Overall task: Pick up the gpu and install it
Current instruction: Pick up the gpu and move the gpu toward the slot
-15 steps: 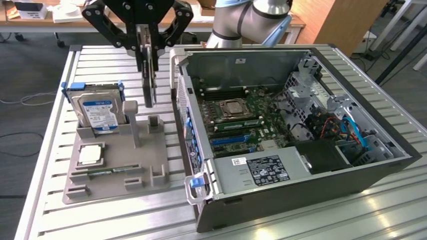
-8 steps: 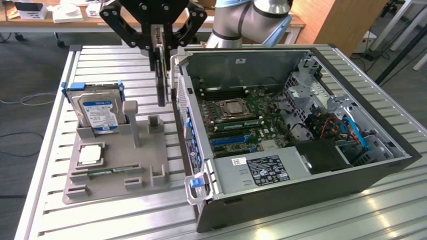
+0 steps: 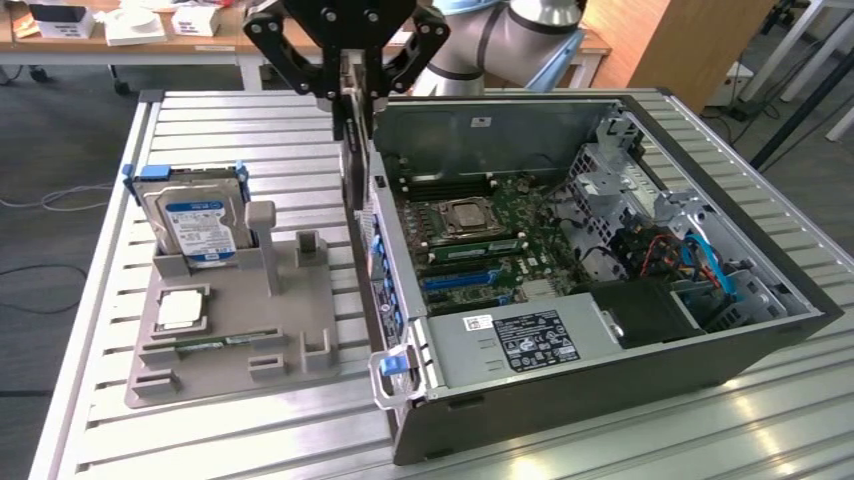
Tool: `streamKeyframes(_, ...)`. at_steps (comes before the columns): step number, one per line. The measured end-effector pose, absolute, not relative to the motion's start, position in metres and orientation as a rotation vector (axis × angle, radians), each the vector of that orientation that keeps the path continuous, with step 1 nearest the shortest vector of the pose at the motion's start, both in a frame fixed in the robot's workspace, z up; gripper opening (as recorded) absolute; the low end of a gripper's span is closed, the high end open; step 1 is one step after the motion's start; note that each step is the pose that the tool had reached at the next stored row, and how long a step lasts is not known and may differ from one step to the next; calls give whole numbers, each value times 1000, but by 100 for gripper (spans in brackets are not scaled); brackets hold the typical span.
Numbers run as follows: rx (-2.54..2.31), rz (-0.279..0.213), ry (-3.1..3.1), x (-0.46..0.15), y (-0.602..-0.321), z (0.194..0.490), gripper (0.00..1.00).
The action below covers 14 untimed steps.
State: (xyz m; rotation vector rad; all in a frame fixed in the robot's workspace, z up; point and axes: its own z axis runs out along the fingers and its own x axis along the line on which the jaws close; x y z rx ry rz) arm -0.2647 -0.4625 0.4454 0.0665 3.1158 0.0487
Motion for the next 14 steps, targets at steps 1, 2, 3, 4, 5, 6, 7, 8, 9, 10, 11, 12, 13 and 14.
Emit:
streamKeyframes(1, 67, 48, 3116, -262, -463, 445, 27)
streamKeyframes(2, 67, 49, 3116, -259, -463, 445, 27)
streamKeyframes(3, 67, 48, 3116, -255, -463, 445, 27)
streamKeyframes(4, 67, 48, 3116, -252, -463, 445, 27)
streamKeyframes(5, 67, 49, 3116, -249, -462, 445, 27)
streamKeyframes(6, 67, 48, 3116, -245, -463, 445, 27)
streamKeyframes(7, 67, 48, 3116, -242, -463, 445, 27)
streamKeyframes(8, 66, 49, 3116, -238, -463, 445, 27)
streamKeyframes(9, 67, 48, 3116, -235, -463, 445, 27)
streamKeyframes(10, 67, 48, 3116, -231, -463, 445, 27)
streamKeyframes(11, 67, 48, 3116, -228, -463, 445, 27)
streamKeyframes(12, 67, 49, 3116, -225, -463, 445, 27)
streamKeyframes(13, 66, 48, 3116, -221, -463, 445, 27)
streamKeyframes(14, 66, 48, 3116, -217, -463, 445, 27)
